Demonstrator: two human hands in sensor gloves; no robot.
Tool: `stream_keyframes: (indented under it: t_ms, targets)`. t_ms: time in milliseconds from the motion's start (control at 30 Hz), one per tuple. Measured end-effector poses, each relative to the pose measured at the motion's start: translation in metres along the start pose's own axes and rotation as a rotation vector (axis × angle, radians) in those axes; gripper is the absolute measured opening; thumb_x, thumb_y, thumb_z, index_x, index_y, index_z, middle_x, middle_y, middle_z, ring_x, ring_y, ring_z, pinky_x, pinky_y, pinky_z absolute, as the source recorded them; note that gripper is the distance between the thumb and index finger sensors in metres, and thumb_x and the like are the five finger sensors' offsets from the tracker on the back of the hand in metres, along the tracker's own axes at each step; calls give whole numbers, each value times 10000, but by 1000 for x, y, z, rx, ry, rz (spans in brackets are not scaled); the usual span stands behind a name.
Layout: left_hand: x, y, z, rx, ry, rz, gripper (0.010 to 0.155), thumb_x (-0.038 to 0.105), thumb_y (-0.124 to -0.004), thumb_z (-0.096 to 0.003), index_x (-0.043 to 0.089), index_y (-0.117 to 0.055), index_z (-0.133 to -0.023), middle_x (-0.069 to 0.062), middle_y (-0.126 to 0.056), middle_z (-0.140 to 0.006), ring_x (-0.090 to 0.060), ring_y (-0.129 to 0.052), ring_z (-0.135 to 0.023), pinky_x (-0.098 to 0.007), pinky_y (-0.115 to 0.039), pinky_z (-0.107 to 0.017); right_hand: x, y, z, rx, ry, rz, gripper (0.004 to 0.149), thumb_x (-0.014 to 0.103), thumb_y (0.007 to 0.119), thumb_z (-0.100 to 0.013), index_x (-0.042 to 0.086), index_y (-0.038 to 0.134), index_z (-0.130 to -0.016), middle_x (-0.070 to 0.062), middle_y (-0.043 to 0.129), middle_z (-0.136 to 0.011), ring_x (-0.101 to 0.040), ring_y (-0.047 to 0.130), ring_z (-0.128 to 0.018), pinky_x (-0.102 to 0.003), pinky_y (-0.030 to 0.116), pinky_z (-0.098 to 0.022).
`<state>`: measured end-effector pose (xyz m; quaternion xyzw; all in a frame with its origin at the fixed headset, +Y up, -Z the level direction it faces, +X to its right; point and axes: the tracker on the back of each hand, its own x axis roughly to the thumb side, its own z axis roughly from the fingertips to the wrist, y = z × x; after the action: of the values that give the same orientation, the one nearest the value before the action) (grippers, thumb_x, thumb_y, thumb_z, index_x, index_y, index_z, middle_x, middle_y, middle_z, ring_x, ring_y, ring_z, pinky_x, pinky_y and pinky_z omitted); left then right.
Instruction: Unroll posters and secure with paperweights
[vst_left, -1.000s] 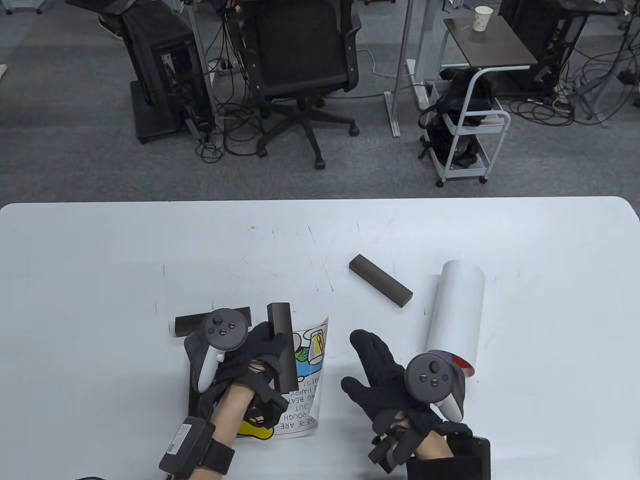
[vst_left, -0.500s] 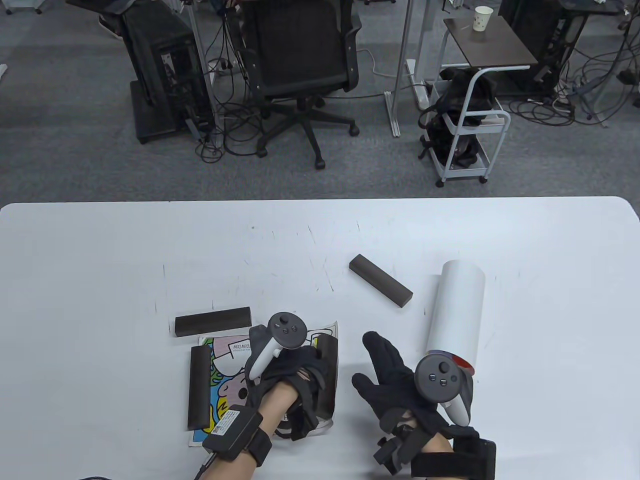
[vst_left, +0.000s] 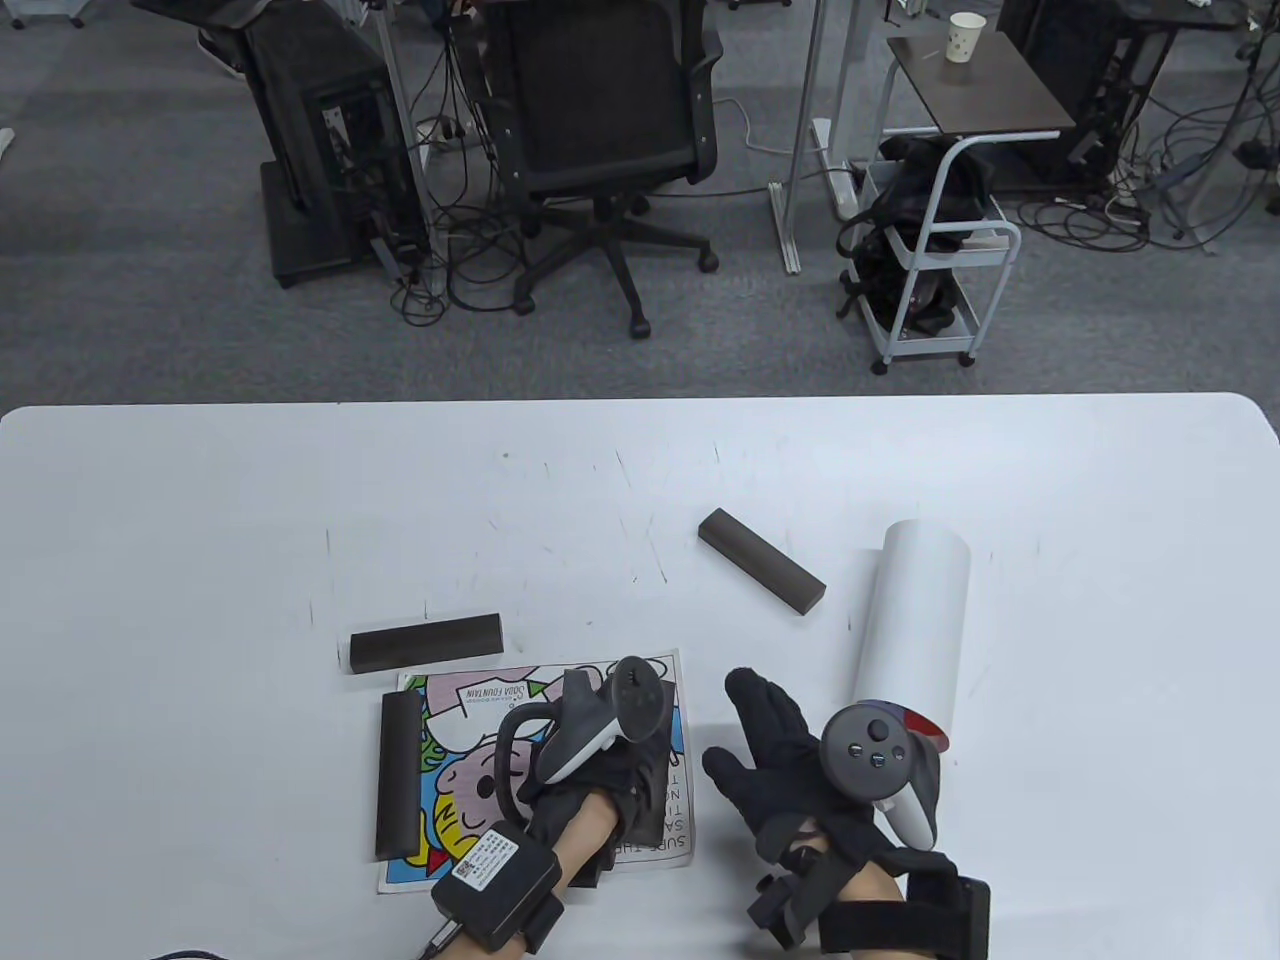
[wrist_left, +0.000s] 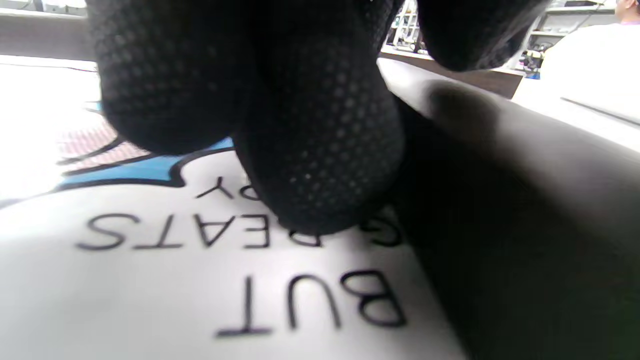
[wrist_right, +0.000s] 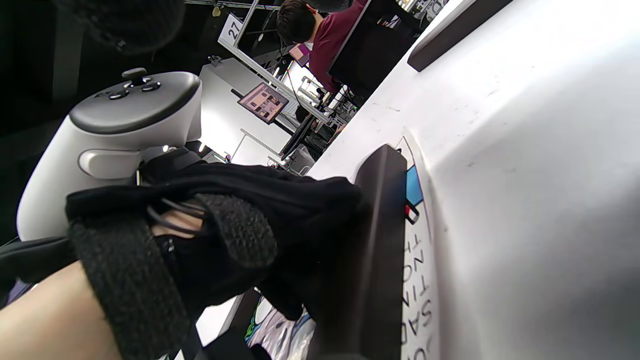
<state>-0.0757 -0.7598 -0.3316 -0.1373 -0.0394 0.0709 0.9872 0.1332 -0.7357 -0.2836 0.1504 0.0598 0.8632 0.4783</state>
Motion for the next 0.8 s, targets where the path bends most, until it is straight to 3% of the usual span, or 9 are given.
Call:
stream_keyframes:
  t_ms: [67,167,333,467,633,800]
  targets:
    - [-2,1,4,-4,-9,37,580,514,-750,-433,101,-849,-828,-84,-991,-645,-93,-1145,-337,-306,-962,-267,0,0,0,1,-1,1,803,551,678,-439,187,266,-1024,-148,293,-1109,-474,275,-1005,-664,295,-707]
    - [-10,13,14,12,-67,133,641,540,-705,-440,128,-747,-930,-111,-898,-829,-193,-1094,-562,-368,-923,-398,0,0,0,-1,-5,-1,803,551,678,-438,188,266,-1025,-154,290,-1109,-476,271,-1005,-666,292,-707]
    - [-31,44,41,119,-211,400,732,556,-678,-449,134,-567,-1037,-164,-686,-1012,-348,-872,-868,-480,-800,-576,1,-1,-1,-2,-13,-13,803,551,679,-439,189,267,-1025,-150,290,-1110,-478,269,-1005,-666,290,-708]
    - [-48,51,59,209,-290,544,764,582,-661,-450,147,-516,-1060,-176,-599,-1063,-404,-750,-952,-528,-734,-629,1,0,-1,3,-14,-9,803,552,679,-439,187,271,-1026,-150,294,-1110,-478,275,-1004,-667,292,-707]
    - [-59,39,70,325,-402,648,792,624,-628,-448,162,-486,-1075,-178,-545,-1093,-432,-673,-993,-558,-690,-658,1,1,-1,8,-10,-3,803,552,680,-439,185,274,-1026,-156,298,-1109,-478,278,-1004,-666,294,-707]
    - [-62,24,69,327,-415,655,792,630,-624,-446,157,-501,-1069,-186,-553,-1087,-438,-678,-987,-562,-691,-652,1,2,-1,11,-6,8,805,552,683,-437,183,278,-1026,-154,304,-1108,-482,277,-1001,-666,296,-705]
